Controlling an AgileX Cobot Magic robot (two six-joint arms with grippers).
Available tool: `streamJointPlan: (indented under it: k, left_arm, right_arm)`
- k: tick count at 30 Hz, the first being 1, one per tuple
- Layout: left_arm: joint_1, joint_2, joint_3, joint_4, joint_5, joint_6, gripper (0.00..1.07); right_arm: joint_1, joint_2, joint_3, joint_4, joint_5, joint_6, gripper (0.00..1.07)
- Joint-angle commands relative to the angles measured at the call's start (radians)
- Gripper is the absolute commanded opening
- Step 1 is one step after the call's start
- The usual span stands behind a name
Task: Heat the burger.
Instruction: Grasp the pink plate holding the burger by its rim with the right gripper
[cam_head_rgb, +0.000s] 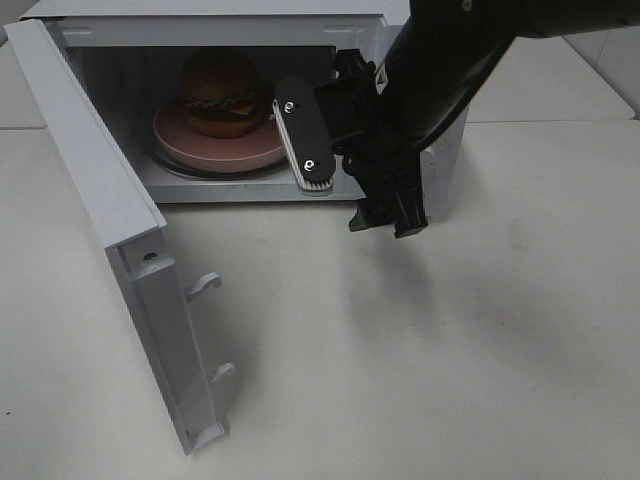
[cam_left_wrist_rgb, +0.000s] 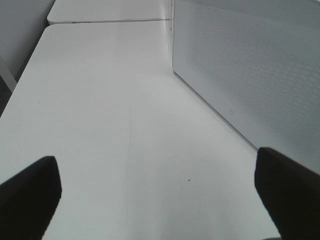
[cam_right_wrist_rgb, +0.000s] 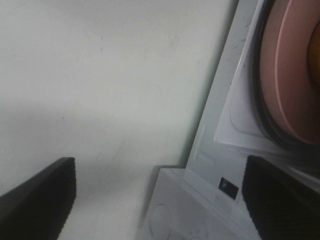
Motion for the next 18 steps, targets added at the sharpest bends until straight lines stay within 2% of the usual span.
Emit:
streamJointPlan:
  k: [1, 6, 9, 11, 18]
  left_arm:
    - [-0.008, -0.021, 0.003, 0.003, -0.015, -0.007, 1.0]
    - [-0.008, -0.021, 0.003, 0.003, -0.015, -0.007, 1.0]
    - [-0.008, -0.021, 0.003, 0.003, -0.015, -0.007, 1.0]
    - [-0.008, -0.021, 0.003, 0.003, -0.015, -0.007, 1.0]
    - [-0.008, -0.021, 0.003, 0.003, -0.015, -0.007, 1.0]
  right_arm:
    - [0.017, 0.025, -0.038, -0.003, -0.003, 0.007, 0.86]
    - [0.051, 0.099, -0.127, -0.009, -0.02, 0.007, 0.85]
    - [0.051, 0.111, -0.14, -0.01, -0.021, 0.007, 0.84]
    - [0.051, 0.156, -0.196, -0.01, -0.027, 0.007, 0.84]
    - [0.051, 0.241, -0.287, -0.022, -0.039, 0.022, 0.83]
